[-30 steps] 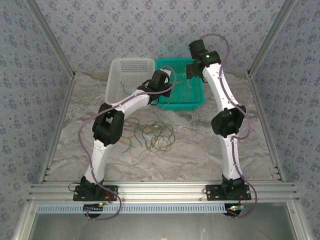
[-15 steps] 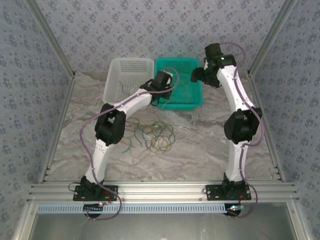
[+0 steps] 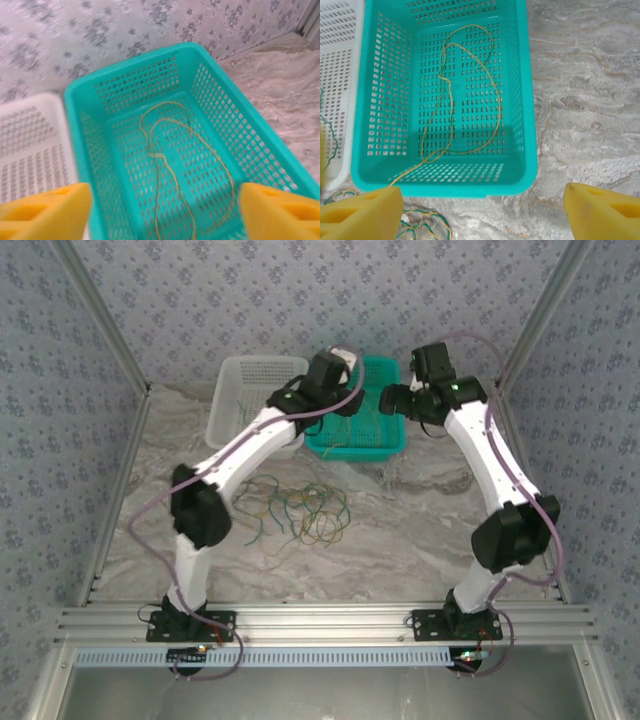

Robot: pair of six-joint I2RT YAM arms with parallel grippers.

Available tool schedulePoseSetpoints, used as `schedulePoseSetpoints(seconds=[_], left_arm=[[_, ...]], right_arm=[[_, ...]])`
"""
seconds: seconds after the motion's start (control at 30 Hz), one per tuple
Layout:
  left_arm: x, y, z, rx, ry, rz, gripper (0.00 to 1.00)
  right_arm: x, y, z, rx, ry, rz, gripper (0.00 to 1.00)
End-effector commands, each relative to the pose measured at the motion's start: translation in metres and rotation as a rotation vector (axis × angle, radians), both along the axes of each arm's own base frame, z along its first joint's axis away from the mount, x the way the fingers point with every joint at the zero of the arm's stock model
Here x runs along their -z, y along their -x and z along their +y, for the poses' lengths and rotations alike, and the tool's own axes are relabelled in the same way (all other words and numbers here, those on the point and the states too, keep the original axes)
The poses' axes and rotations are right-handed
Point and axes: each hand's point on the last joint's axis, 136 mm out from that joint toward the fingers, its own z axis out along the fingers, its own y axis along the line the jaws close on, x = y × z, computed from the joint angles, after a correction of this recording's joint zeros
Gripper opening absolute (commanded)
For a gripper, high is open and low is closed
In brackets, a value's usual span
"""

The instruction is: Untangle the cables

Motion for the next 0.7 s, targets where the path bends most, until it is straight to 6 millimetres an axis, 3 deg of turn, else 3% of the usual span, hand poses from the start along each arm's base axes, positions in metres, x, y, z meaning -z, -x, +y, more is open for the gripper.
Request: schedulePoseSetpoints(seconds=[0.0, 0.07, 0.13, 0.23, 0.37, 0.43, 0.53, 0.67], left_arm=[[-0.059, 0.03, 0.036, -0.049, 0.137, -0.094, 0.81], [-0.056, 0.054, 0.053, -0.041, 0.161, -0.105, 0.81], [-0.047, 0.082, 0.075, -0.039, 0.188, -0.12, 0.8], [-0.006, 0.117, 0.119, -0.124, 0.174, -0.056, 0.76], [0.069, 0.16, 0.157, -0.201, 0.065, 0.161, 0.71], [0.1, 0.178, 0.165, -0.198, 0.043, 0.253, 0.66], [0.141, 0.201, 0.161, -0.14, 0.031, 0.4, 0.64], [0.18, 0.219, 0.157, -0.143, 0.044, 0.554, 0.61]], right_arm=[[-0.028, 0.003, 0.0, 0.013, -0.033, -0.127, 0.83], [-0.025, 0.018, 0.019, -0.075, -0.036, -0.158, 0.82], [-0.009, 0.038, 0.042, -0.162, -0.033, -0.155, 0.82], [0.03, 0.071, 0.071, -0.266, -0.053, -0.115, 0.81], [0.098, 0.12, 0.101, -0.385, -0.102, -0.074, 0.78], [0.121, 0.135, 0.113, -0.442, -0.139, -0.035, 0.69], [0.154, 0.147, 0.125, -0.488, -0.16, 0.022, 0.6], [0.171, 0.147, 0.129, -0.497, -0.083, 0.011, 0.56]])
